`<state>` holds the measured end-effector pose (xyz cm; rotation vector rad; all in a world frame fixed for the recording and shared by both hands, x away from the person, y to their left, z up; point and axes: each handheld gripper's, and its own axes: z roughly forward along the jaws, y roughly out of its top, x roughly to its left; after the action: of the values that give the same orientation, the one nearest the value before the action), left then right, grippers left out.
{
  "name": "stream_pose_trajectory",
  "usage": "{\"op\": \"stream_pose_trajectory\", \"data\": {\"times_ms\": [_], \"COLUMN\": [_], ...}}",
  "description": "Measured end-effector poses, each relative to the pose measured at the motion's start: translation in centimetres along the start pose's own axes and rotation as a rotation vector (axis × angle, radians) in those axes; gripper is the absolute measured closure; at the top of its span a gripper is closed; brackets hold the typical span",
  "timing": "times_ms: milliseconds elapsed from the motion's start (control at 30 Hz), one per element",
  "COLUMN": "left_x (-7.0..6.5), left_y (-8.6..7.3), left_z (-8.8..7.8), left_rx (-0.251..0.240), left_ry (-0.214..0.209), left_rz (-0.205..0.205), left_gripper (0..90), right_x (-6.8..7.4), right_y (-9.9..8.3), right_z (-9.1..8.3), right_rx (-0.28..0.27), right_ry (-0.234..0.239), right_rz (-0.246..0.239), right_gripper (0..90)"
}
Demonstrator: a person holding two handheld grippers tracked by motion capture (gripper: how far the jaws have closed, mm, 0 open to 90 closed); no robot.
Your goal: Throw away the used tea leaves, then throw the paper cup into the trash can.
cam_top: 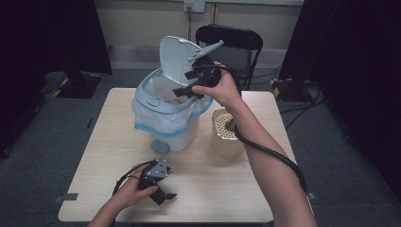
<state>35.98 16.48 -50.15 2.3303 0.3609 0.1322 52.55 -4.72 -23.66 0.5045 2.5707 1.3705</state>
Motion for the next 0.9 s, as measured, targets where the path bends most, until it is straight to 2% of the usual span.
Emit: {"op": "stream_pose_trajectory", "data": {"times_ms": [267,300,467,667,900], "left_x": [0.0,0.0,0.0,0.0,0.0], "left_y": [0.0,0.0,0.0,0.0,0.0], "left_z": [-0.1,0.1,0.1,0.1,0.1], "left_rx": [0.008,-0.011,-0.012,-0.009,-0.009], "left_ry": [0.000,-0.002,-0.003,-0.002,-0.002], "left_rz": [0.001,-0.003,-0.003,-0.003,-0.003], "left_gripper": [0.0,0.0,0.0,0.0,0.0], "right_x": [-0.2,-0.2,-0.4,-0.4,-0.9], "right_y": [-1.2,-1.3,-2.1,-2.6,-3.5], "right_z": [-1.9,-2.0,-3.0,-3.7,-4.4], "right_rx": [0.008,0.011,0.013,0.032,0.037], "right_ry": [0.001,0.000,-0.002,-0.010,-0.016], "right_rz": [0.006,0.006,0.016,0.003,0.026], "right_gripper": [14.5,14.6,15.2,15.4,15.5]}}
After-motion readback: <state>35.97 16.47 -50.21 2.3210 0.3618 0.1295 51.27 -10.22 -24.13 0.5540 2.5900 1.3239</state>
